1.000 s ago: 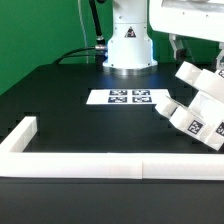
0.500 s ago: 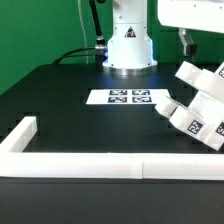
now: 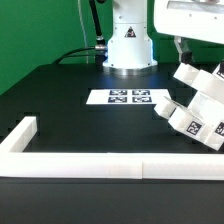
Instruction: Assemble chair
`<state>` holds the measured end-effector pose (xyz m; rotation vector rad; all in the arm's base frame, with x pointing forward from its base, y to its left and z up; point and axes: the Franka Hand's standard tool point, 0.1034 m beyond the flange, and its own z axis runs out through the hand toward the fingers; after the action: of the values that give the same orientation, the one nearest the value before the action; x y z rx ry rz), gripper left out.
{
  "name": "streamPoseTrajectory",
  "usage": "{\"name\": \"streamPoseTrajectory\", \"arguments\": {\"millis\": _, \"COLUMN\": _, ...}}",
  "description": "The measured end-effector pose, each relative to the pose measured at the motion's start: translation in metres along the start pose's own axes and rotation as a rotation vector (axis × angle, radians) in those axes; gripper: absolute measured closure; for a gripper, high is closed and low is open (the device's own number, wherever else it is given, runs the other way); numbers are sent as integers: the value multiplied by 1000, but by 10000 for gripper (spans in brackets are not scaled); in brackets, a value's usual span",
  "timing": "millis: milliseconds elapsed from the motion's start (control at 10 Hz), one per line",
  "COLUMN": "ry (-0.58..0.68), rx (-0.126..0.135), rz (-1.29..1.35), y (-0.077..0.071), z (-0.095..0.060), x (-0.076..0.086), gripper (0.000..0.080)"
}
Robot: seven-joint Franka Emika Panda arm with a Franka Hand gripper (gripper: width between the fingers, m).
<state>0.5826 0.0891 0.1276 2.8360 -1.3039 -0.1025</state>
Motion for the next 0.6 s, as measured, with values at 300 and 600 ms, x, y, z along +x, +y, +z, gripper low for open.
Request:
{"name": "streamPoseTrajectory", "arguments": {"millis": 300, "ry": 3, "rx": 2, "rz": 6, "y": 2, "z": 1, "x": 4, "gripper": 150}}
{"name": "streamPoseTrajectory", "arguments": {"millis": 600, "ry": 13, "rx": 3, "rz": 7, "y": 8, "z": 3, "x": 12, "gripper": 150}}
